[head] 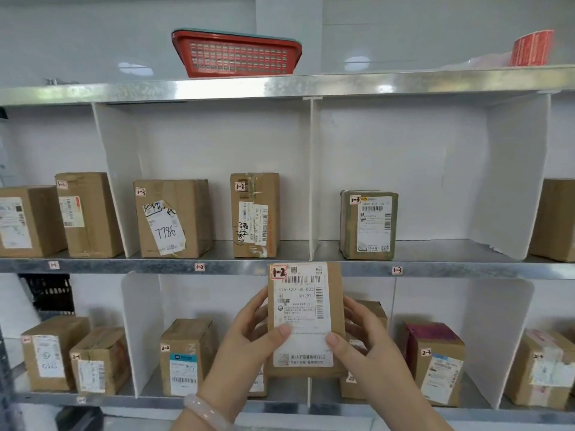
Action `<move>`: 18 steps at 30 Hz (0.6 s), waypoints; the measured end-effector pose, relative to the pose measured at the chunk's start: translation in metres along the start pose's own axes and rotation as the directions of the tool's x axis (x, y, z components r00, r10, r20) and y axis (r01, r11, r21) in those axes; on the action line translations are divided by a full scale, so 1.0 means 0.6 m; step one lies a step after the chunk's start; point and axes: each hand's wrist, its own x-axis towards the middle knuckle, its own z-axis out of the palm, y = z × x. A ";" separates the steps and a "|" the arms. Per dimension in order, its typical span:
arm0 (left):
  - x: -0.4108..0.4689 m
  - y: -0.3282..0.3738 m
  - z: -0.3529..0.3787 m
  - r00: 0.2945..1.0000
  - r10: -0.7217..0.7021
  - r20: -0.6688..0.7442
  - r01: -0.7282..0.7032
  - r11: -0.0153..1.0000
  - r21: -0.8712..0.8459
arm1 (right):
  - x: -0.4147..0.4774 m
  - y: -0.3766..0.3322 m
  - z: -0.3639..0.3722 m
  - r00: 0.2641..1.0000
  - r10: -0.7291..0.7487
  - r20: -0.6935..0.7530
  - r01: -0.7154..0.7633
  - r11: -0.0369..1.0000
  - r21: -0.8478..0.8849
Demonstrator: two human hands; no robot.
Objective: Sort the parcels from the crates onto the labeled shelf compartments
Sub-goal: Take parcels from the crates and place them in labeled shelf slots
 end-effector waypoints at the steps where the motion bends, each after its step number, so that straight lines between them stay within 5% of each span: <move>1: 0.001 0.000 0.008 1.000 0.003 -0.005 -0.003 1.000 0.007 | 0.004 0.002 -0.008 1.000 0.002 0.005 -0.002 1.000 0.004; 18: 0.036 0.004 0.143 0.995 0.093 0.027 -0.095 0.993 0.066 | 0.050 0.008 -0.133 0.995 -0.104 -0.005 0.104 0.986 0.127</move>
